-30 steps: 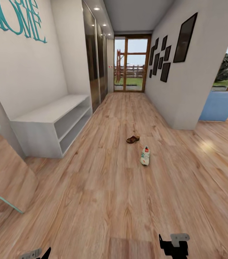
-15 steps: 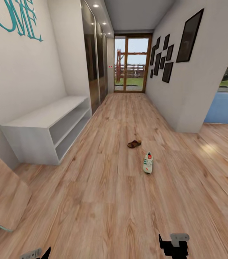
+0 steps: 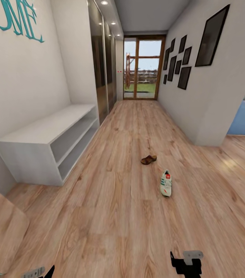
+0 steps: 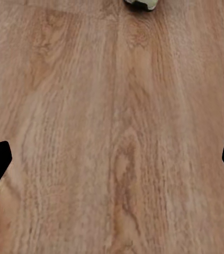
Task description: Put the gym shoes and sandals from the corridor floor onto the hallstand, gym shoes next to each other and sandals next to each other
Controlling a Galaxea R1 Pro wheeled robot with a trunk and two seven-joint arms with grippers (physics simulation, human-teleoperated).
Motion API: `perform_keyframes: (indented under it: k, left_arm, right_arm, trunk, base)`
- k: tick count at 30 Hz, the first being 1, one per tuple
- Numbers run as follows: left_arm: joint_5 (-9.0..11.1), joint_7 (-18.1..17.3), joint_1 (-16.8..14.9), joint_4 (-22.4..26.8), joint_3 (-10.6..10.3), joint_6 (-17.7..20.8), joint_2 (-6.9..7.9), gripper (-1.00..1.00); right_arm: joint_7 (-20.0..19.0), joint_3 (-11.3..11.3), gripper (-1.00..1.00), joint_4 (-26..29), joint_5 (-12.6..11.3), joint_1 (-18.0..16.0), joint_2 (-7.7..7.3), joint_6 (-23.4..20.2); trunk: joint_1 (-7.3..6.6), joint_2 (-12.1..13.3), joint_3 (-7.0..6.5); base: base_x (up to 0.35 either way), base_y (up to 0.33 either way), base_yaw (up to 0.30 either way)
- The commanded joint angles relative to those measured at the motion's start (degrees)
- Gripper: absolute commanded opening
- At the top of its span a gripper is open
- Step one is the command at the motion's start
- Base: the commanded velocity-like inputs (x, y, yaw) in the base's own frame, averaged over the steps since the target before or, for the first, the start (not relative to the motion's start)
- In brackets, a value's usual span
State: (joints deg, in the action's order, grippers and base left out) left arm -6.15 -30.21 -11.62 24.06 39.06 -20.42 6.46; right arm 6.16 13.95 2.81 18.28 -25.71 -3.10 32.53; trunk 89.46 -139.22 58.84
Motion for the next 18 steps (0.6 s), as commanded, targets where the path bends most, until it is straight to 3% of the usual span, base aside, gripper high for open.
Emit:
perform_keyframes:
  k: [1, 11, 18]
  left_arm:
    - [-0.62, -0.28, -0.07, -0.06, 0.49, -0.32, -0.04, 1.0]
    - [-0.62, -0.29, -0.07, -0.06, 0.49, -0.32, -0.04, 1.0]
    - [-0.62, -0.29, -0.07, -0.06, 0.49, -0.32, -0.04, 1.0]
  right_arm:
    - [0.34, 0.29, 1.0, -0.08, 0.62, -0.05, 0.02, 0.17]
    - [0.34, 0.29, 1.0, -0.08, 0.62, -0.05, 0.03, 0.17]
    - [0.33, 0.29, 1.0, -0.08, 0.62, -0.05, 0.03, 0.17]
  trunk:
    - [0.02, -0.02, 0.05]
    - [0.02, -0.02, 0.05]
    - [0.02, -0.02, 0.05]
  base:
    - [0.331, 0.129, 0.0]
    - [0.331, 0.109, 0.0]
    - [0.332, 0.018, 0.0]
